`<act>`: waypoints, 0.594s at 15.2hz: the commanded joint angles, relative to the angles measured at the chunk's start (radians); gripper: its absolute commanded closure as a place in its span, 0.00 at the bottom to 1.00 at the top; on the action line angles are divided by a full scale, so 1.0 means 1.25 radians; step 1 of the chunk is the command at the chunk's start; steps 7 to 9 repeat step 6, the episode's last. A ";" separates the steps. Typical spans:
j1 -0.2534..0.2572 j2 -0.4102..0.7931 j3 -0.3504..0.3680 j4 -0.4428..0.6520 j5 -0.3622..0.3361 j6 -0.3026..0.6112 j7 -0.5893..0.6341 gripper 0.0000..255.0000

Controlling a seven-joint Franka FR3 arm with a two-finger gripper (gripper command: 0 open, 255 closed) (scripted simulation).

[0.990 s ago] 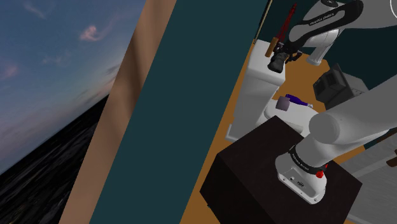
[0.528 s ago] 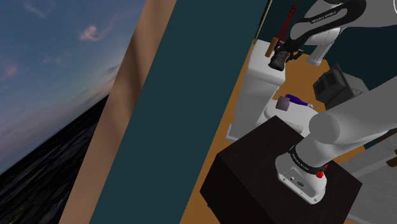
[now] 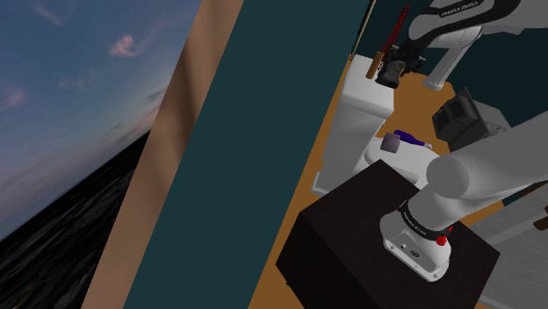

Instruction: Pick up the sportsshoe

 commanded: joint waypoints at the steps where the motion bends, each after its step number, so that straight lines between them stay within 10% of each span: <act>1: 0.001 -0.007 0.001 0.015 0.001 -0.021 -0.001 1.00; 9: 0.002 -0.020 0.004 0.038 0.003 -0.057 -0.003 1.00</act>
